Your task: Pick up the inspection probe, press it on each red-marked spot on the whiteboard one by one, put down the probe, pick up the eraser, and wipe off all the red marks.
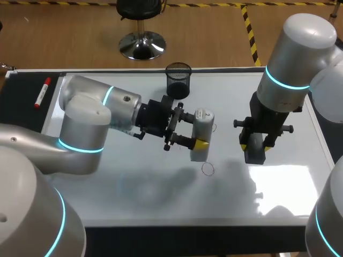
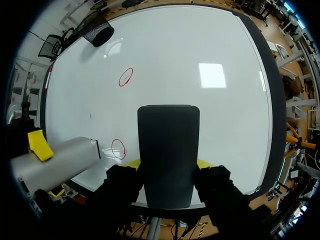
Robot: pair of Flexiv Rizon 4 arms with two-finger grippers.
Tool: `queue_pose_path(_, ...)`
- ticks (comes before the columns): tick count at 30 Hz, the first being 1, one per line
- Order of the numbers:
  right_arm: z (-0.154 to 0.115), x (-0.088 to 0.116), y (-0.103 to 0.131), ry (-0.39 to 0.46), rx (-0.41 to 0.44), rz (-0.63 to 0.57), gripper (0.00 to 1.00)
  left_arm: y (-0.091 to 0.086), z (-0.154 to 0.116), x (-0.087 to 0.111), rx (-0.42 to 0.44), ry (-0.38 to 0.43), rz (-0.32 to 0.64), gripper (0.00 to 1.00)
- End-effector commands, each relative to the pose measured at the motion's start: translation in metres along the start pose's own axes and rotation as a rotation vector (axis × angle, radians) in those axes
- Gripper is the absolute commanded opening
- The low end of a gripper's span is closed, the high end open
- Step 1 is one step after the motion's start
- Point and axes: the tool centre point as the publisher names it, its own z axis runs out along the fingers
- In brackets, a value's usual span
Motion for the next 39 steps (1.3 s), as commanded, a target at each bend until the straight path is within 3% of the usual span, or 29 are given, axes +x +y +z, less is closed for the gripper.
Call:
queue_pose_path(1,-0.001,-0.001,0.0,0.002,0.0,-0.001,0.0,-0.008,-0.017,0.006,-0.001,-0.01,0.003,0.0)
queue_pose_path(26,-0.001,-0.001,0.0,0.002,0.0,-0.001,0.0,-0.016,-0.093,0.014,0.034,-0.072,-0.001,0.0)
queue_pose_path(39,-0.001,-0.001,0.0,0.002,0.0,-0.001,0.0,-0.003,-0.15,0.021,0.032,-0.124,-0.011,0.0)
